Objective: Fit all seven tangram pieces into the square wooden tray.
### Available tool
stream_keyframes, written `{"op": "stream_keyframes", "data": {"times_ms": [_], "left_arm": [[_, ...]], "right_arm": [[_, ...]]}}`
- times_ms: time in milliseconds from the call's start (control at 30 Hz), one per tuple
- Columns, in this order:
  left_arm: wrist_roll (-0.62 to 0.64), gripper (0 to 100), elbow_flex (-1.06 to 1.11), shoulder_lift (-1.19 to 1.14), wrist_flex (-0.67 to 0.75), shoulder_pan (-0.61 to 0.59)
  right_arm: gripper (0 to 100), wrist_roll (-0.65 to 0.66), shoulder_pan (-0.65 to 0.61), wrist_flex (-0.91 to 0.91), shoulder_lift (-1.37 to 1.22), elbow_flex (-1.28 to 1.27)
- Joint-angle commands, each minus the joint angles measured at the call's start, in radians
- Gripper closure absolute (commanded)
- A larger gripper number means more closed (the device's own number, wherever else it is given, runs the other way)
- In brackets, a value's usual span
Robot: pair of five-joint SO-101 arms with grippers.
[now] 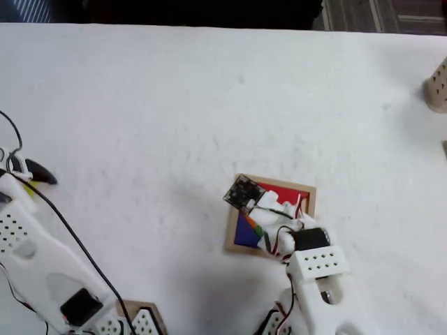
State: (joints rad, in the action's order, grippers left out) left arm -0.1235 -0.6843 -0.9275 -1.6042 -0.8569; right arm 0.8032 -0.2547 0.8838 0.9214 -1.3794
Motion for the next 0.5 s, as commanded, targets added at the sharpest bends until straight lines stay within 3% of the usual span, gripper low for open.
{"op": "stream_keyframes", "data": {"times_ms": [0,233,467], "left_arm": [[0.074,67,-0.068,0.008,0.055,-0.015],[0.106,67,-0.103,0.025,0.071,-0.016],[0.077,64,-0.189,0.113,-0.097,-0.012]], "right_arm": [[95.4,0.009,-0.008,0.01,-0.004,0.002],[95.4,0.009,-0.007,0.01,-0.004,0.002],[95.4,0.009,-0.008,0.01,-0.004,0.002]]}}
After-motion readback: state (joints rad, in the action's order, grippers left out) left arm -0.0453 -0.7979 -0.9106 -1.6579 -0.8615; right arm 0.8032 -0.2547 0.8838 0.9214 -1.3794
